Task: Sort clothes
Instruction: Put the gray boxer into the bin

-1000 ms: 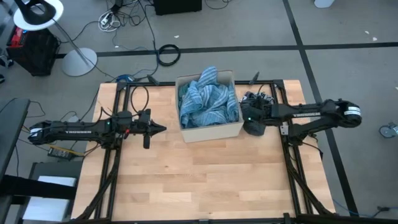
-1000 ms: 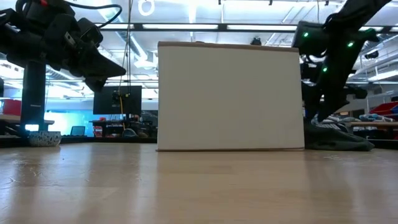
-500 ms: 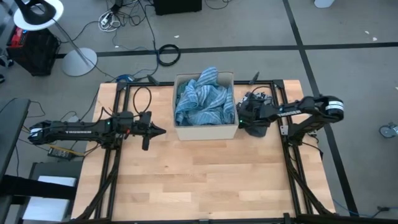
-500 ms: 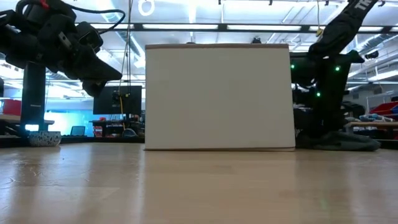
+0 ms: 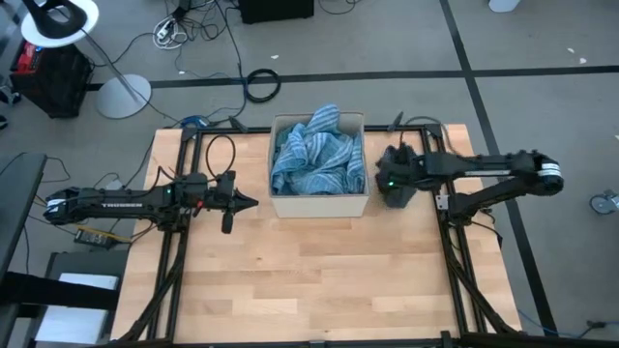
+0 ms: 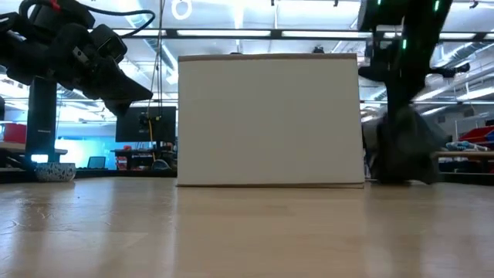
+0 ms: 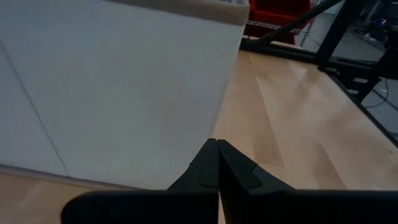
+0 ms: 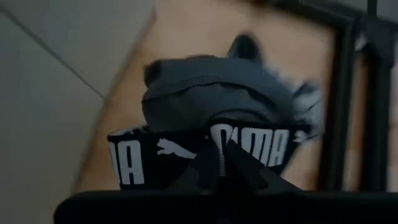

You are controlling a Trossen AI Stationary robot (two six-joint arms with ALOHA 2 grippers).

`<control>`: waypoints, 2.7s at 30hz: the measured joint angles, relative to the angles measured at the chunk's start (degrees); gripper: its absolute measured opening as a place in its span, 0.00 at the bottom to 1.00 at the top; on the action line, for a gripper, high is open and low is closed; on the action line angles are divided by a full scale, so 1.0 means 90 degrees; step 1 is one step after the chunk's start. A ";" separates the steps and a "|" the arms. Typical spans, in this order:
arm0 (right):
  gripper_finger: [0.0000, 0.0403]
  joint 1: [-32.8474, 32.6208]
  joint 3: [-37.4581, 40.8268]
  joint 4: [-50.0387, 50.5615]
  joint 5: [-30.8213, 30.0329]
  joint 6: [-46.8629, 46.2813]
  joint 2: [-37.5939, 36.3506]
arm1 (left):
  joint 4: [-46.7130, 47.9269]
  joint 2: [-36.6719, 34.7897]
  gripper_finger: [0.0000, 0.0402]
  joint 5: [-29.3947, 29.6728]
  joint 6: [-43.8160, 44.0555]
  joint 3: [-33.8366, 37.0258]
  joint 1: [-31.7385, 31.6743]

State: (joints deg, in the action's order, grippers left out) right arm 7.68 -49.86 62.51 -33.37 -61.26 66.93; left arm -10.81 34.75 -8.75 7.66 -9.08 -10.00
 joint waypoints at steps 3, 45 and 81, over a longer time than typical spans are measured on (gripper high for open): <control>0.01 -0.0237 -0.0794 0.0666 -0.0307 -0.0003 -0.0243 | 0.0002 0.0002 0.00 0.0086 -0.0005 0.0000 0.0000; 0.01 -0.0157 -0.6698 -0.0314 0.1331 0.5421 0.2866 | -0.1410 -0.1320 0.00 0.0811 -0.0487 0.0930 0.0755; 0.32 0.1280 -0.4040 -0.2179 0.4354 0.5636 0.2573 | 0.1027 -0.3864 0.00 0.0776 -0.0470 0.0933 0.0748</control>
State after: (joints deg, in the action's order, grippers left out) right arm 19.20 -86.22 42.90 5.82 -10.54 90.09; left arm -1.57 -0.03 -1.76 3.43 -0.69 -3.27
